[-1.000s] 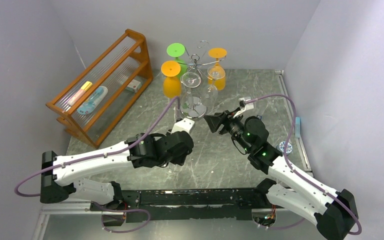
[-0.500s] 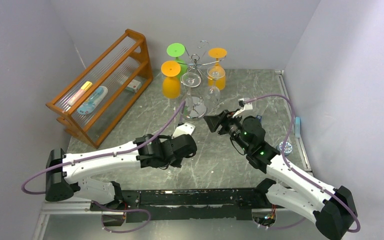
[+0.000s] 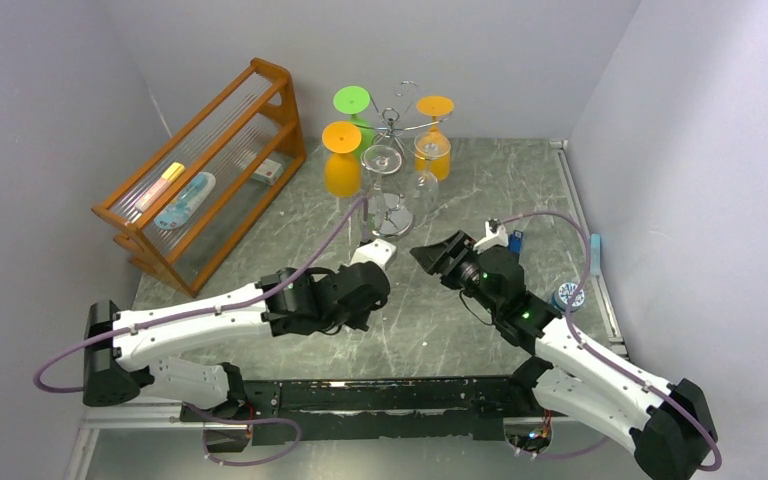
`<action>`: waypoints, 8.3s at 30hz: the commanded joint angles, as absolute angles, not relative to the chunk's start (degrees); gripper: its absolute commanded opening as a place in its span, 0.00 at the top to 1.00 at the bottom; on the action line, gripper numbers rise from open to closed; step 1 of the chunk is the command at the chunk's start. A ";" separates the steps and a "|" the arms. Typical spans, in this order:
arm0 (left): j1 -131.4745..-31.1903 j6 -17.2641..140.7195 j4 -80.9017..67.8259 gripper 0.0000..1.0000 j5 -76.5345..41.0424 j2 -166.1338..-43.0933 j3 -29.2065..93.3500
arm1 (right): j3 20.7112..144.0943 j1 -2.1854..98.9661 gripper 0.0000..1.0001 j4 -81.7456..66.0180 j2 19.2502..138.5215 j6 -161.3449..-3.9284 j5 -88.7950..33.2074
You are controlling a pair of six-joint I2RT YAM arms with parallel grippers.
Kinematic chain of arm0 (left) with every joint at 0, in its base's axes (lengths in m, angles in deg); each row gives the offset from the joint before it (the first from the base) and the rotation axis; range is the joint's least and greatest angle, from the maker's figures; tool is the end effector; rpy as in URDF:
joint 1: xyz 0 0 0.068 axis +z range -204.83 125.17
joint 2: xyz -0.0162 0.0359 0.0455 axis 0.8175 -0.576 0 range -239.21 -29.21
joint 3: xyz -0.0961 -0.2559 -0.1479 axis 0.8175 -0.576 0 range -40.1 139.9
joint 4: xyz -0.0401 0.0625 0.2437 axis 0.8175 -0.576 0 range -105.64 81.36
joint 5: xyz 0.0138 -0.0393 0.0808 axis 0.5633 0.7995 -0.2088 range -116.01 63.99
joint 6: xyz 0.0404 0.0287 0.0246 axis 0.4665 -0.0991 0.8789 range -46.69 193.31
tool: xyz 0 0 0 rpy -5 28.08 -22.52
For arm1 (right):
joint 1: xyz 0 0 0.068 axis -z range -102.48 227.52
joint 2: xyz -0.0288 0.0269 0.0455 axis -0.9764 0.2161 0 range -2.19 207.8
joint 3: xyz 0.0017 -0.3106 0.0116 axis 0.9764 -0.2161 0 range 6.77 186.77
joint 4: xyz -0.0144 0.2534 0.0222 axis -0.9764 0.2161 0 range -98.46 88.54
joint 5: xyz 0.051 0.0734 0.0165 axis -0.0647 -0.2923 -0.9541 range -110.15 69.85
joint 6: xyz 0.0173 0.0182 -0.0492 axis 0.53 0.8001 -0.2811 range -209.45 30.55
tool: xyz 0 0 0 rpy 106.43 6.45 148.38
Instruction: Place the wine glass upside down on the wine glass rack
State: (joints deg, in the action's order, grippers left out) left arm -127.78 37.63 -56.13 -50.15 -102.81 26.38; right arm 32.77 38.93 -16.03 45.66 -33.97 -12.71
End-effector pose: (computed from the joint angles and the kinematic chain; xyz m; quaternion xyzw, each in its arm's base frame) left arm 0.0852 -0.2255 0.3459 0.2374 0.9031 -0.1251 0.3352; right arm 0.1339 0.1007 0.2779 0.1551 0.7735 0.4132 0.4549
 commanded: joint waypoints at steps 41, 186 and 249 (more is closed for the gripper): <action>-128.31 57.05 17.68 0.95 -49.02 -84.51 -2.62 | 23.74 38.75 0.52 -35.70 48.70 23.34 -26.87; -93.55 0.53 5.90 0.95 0.26 -90.34 5.45 | 40.98 43.13 0.24 -23.59 47.31 -84.74 -47.49; -93.52 17.86 -14.76 0.29 -12.02 -82.38 10.08 | 55.58 43.13 1.00 -3.88 50.28 -44.62 -39.51</action>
